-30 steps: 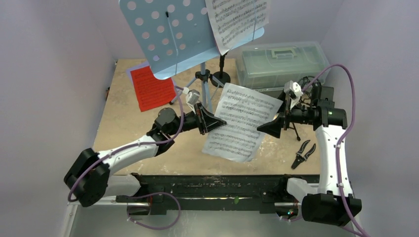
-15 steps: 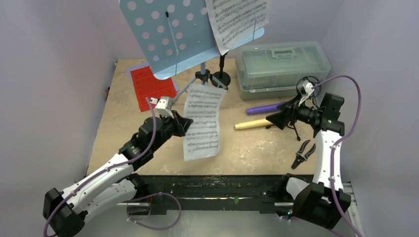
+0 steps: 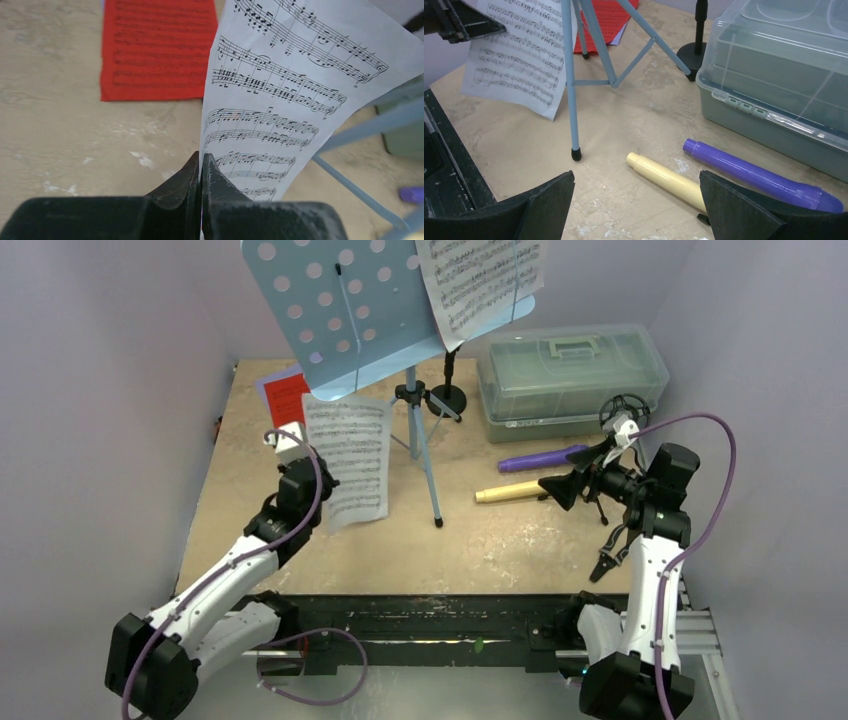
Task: Pack up the instrument practice props
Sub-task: Place the sheet music at the corner of the board.
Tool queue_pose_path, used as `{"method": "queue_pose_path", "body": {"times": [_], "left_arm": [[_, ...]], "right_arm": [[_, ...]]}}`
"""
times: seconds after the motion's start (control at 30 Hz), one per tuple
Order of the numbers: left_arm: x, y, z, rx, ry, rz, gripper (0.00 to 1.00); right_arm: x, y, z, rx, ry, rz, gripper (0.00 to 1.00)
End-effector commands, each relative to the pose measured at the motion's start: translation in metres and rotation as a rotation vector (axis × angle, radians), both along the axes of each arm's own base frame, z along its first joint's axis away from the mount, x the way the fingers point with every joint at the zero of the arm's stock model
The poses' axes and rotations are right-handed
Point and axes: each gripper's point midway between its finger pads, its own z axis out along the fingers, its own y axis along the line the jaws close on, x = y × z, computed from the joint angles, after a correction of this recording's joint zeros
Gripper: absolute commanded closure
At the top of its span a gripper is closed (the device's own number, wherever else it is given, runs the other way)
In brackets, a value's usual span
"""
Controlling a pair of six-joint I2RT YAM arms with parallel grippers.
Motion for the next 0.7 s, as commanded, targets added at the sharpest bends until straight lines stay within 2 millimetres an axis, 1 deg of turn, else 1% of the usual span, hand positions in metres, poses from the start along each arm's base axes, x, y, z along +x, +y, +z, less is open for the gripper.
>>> {"method": "queue_pose_path", "body": {"times": [0.0,0.1,0.13,0.2,0.27,0.33,0.37,0.47,0.5,0.53,0.6,0.67], "left_arm": [[0.04,0.036,0.032,-0.028,-0.116,0.112,1.0],[0.065,0.046,0.04,-0.054,-0.179,0.07,1.0],[0.073,0.044,0.042,-0.059,-0.207,0.018,1.0],[0.089,0.055,0.048,-0.06,-0.263,0.012,1.0],[0.107,0.071,0.05,-0.032,-0.275,0.041,1.0],[0.13,0.078,0.047,-0.01,-0.267,0.03,1.0],[0.143,0.081,0.042,-0.002,-0.256,0.015,1.0],[0.176,0.083,0.038,0.033,-0.253,-0.047,1.0],[0.186,0.079,0.033,0.034,-0.243,-0.078,1.0],[0.195,0.084,0.029,0.032,-0.229,-0.098,1.0],[0.211,0.087,0.02,0.019,-0.195,-0.127,1.0],[0.222,0.088,0.017,-0.001,-0.184,-0.161,1.0]], "right_arm": [[0.005,-0.005,0.003,-0.012,-0.023,-0.033,0.01],[0.005,-0.005,0.002,-0.011,-0.019,-0.037,0.01],[0.005,-0.005,0.001,-0.011,-0.018,-0.036,0.01],[0.003,-0.004,0.001,-0.011,-0.02,-0.035,0.01],[0.003,-0.004,0.001,-0.012,-0.026,-0.033,0.01],[0.002,-0.003,0.001,-0.01,-0.025,-0.029,0.01],[0.002,-0.003,0.001,-0.008,-0.022,-0.027,0.01],[0.001,-0.002,0.001,-0.005,-0.021,-0.022,0.01],[0.001,-0.002,0.001,-0.004,-0.022,-0.021,0.01],[0.001,-0.002,0.001,-0.004,-0.022,-0.019,0.01],[0.001,-0.001,0.002,-0.004,-0.024,-0.018,0.01],[0.001,-0.001,0.001,-0.004,-0.024,-0.017,0.01]]}}
